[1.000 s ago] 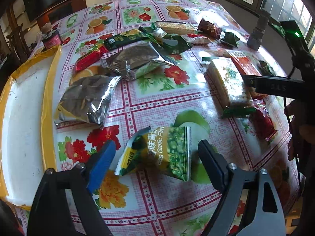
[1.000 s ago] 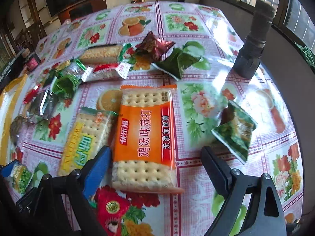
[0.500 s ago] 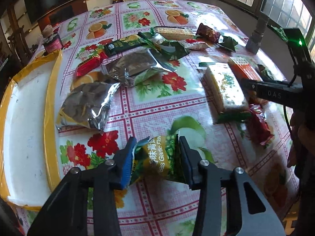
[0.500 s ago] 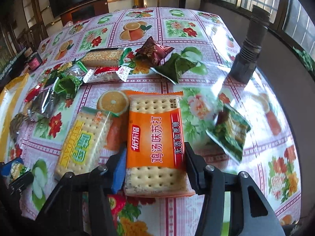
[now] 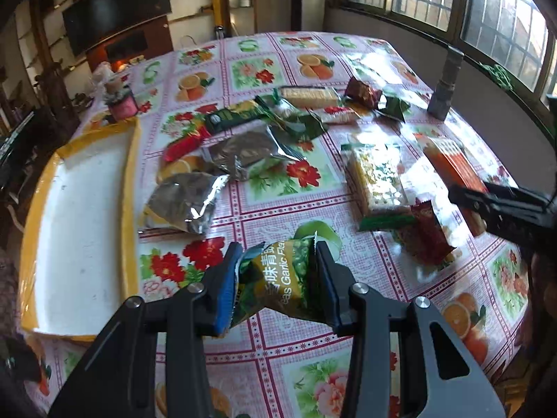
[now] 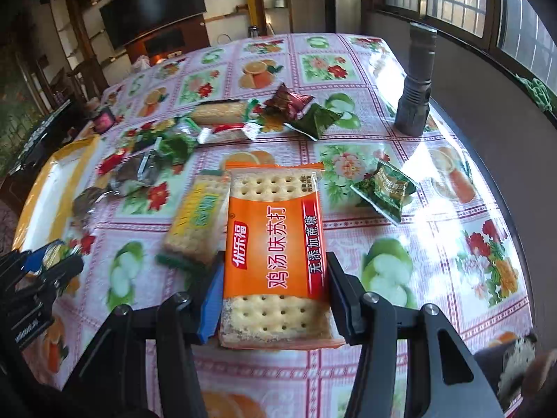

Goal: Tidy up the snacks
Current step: 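Carry the pea bag and cracker pack with both tools over the white tray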

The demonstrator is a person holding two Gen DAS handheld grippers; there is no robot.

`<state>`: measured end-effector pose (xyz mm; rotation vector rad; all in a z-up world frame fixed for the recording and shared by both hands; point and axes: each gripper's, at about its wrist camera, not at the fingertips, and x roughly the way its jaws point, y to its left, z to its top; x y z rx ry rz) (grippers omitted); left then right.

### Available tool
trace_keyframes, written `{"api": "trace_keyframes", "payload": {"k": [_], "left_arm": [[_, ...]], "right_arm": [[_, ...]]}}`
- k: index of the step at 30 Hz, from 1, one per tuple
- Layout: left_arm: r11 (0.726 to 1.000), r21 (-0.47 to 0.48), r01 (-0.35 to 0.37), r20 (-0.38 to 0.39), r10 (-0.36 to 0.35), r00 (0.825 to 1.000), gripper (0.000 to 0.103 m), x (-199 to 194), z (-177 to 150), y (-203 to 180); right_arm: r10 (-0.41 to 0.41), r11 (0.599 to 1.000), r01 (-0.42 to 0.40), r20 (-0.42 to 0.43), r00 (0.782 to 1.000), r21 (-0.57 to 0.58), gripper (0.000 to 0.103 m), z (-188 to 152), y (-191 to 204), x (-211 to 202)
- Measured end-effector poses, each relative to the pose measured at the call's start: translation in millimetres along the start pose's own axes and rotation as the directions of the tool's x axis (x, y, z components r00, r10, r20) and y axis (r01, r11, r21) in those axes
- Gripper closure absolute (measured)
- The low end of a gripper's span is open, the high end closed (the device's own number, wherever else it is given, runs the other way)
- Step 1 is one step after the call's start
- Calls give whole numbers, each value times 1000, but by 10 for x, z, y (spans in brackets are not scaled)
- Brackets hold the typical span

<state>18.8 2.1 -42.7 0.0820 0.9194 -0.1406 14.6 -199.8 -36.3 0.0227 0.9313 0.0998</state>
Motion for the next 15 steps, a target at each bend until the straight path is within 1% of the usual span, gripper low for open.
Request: {"api": "trace_keyframes", "payload": {"k": [3,9,15], "left_arm": [[999,-15,-33,10,34,999,59,-84,-9,20],[997,-48,-56,33,57,998,59,-261,-55,119],[993,-82,-83,51,87,995,59,-423,-108,271]], "right_arm": [[8,1000,-8,15,1000,-14,50,-31,59,-116],[34,999,-32,47,998,-44,50,-84,224,-326],[73,995,-68,65,995,-72,50,-95,456,-439]]}}
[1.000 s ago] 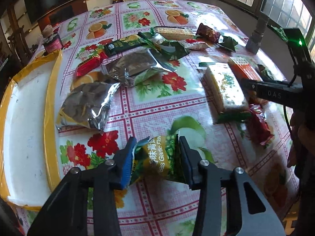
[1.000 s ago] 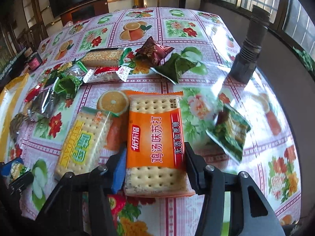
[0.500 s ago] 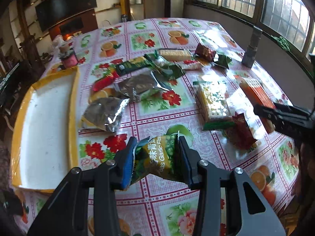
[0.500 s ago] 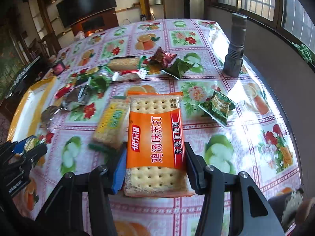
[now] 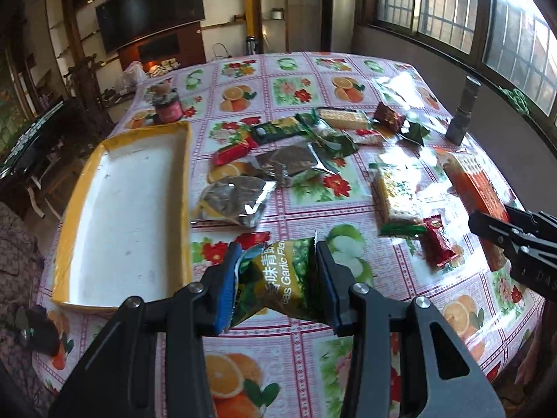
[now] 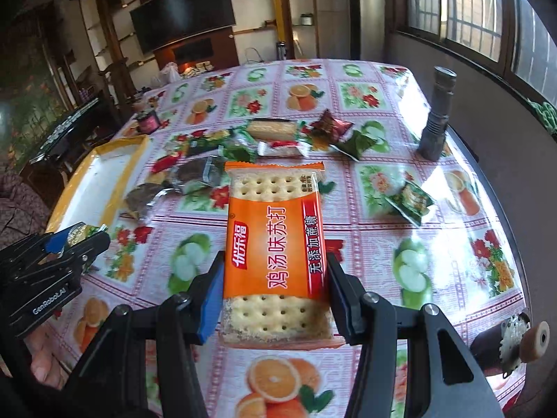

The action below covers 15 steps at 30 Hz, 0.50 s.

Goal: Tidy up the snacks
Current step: 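Carry the pea bag and cracker pack with both tools over the white tray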

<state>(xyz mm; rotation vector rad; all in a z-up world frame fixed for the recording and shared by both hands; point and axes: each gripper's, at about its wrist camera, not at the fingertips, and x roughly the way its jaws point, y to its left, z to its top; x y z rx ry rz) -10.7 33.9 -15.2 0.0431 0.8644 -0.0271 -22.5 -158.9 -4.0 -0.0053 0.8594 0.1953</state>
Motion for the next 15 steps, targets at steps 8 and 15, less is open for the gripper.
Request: {"api": "trace_keyframes", "payload": {"k": [8,15], "left_arm": [[998,-59,-37,22,38,999,59,-152,-20,329],[993,-102,-53,35,57,998,59,-228,-62,598]], "right_arm": [[53,996,-52,20,998,-69,50,71,448,-56],[91,989,-87,26,996,-121,50,122,818,-42]]}}
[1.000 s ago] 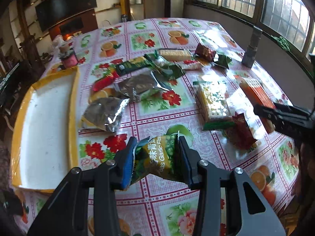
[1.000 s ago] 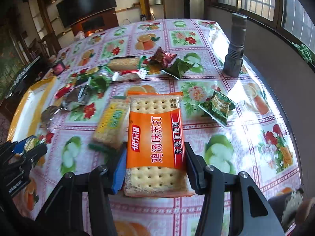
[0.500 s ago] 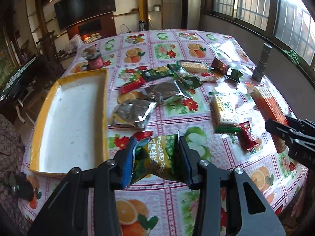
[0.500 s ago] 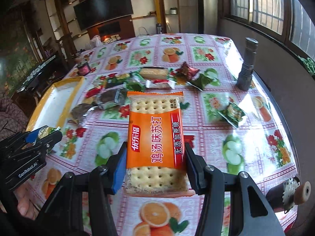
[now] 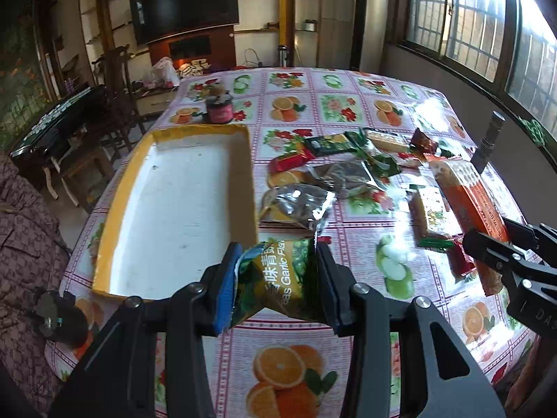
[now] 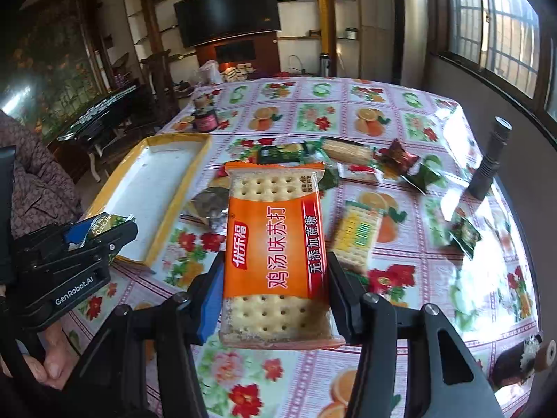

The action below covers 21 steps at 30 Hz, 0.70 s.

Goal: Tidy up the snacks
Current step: 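Carry the pea bag and cracker pack with both tools over the white tray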

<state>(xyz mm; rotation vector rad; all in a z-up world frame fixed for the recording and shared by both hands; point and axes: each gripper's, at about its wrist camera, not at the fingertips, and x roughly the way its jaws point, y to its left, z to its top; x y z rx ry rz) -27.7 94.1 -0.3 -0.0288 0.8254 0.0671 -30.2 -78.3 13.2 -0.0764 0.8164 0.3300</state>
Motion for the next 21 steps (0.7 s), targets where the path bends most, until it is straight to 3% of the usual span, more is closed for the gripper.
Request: {"api": "trace_keyframes", "payload": {"k": [21], "left_arm": [[995,-91,-31,-5,31,1000,59,86,9,563]], "right_arm": [[71,995,-72,-12,997,-65,50,254,556,317]]}}
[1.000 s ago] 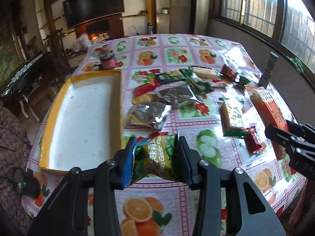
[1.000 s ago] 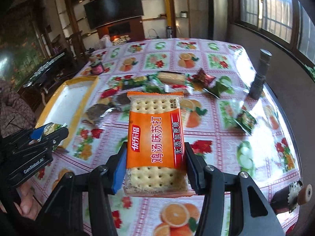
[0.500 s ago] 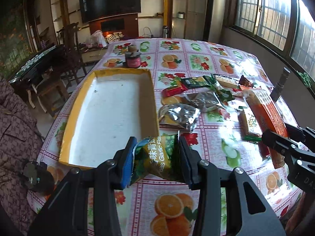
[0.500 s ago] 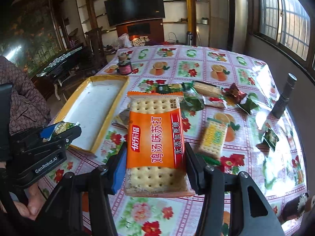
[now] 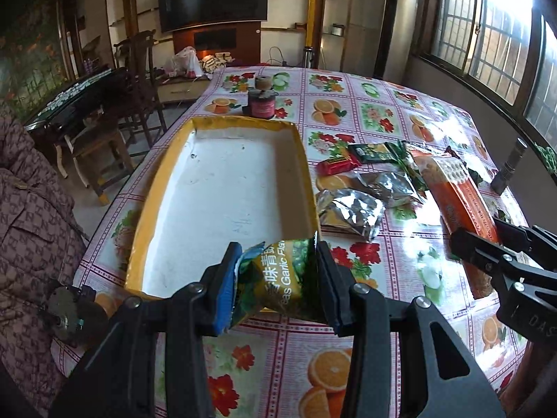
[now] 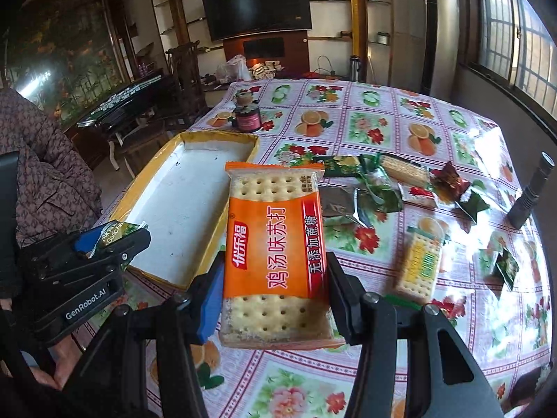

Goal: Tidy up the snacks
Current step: 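Carry the pea bag and cracker pack with both tools over the white tray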

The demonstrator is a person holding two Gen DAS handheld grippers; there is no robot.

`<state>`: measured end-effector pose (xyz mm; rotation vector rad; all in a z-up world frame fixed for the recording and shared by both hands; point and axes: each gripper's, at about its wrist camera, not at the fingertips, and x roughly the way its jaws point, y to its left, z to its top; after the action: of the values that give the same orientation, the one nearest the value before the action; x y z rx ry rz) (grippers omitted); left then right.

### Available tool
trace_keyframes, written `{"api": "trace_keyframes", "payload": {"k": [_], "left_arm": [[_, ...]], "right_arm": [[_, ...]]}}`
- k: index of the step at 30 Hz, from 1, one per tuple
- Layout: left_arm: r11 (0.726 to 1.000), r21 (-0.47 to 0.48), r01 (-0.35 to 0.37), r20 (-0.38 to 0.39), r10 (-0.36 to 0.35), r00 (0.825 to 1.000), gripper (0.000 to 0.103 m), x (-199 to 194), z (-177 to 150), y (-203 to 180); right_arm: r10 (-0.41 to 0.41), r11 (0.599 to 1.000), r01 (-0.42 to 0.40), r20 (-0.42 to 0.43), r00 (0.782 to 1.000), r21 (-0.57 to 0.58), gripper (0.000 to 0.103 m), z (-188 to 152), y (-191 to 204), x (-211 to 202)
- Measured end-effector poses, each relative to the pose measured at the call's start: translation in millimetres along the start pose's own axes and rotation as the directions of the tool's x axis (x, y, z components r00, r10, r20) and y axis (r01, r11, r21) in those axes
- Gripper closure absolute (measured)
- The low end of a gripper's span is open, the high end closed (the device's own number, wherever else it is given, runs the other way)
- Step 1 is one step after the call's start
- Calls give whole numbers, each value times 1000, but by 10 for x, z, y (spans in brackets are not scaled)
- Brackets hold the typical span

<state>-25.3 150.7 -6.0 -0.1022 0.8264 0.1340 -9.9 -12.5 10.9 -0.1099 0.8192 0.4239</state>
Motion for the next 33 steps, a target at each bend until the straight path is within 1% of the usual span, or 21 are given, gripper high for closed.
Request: {"api": "trace_keyframes", "payload": {"k": [13,17,20,25,27,31,33], "left_arm": [[999,-39,3,-29,-4,1000,59,217,55,262],[998,-55,2,-40,-4,999,59,299,71,331],[997,-71,6,-49,-10,999,59,364,89,398],[995,-103,12,-61,-19,998,59,469,145,562],[995,-98,12,-58,-17,998,59,481,159,576],[995,-89,49,-64,-54,996,58,553,179,572],[996,-79,38,-79,-44,996,58,612,161,575]], "right_arm": [[32,999,-33,-34,999,-15,50,171,179,331],[54,998,-55,-50,997,-14,50,233,229,455],[85,996,-87,-68,994,-29,50,341,324,624],[108,992,-113,-98,989,-54,50,520,509,910],[112,991,-119,-103,988,-65,50,576,583,994],[138,985,-150,-128,982,-87,50,676,743,1216],[137,983,-153,-148,979,-103,50,702,819,1332]]}}
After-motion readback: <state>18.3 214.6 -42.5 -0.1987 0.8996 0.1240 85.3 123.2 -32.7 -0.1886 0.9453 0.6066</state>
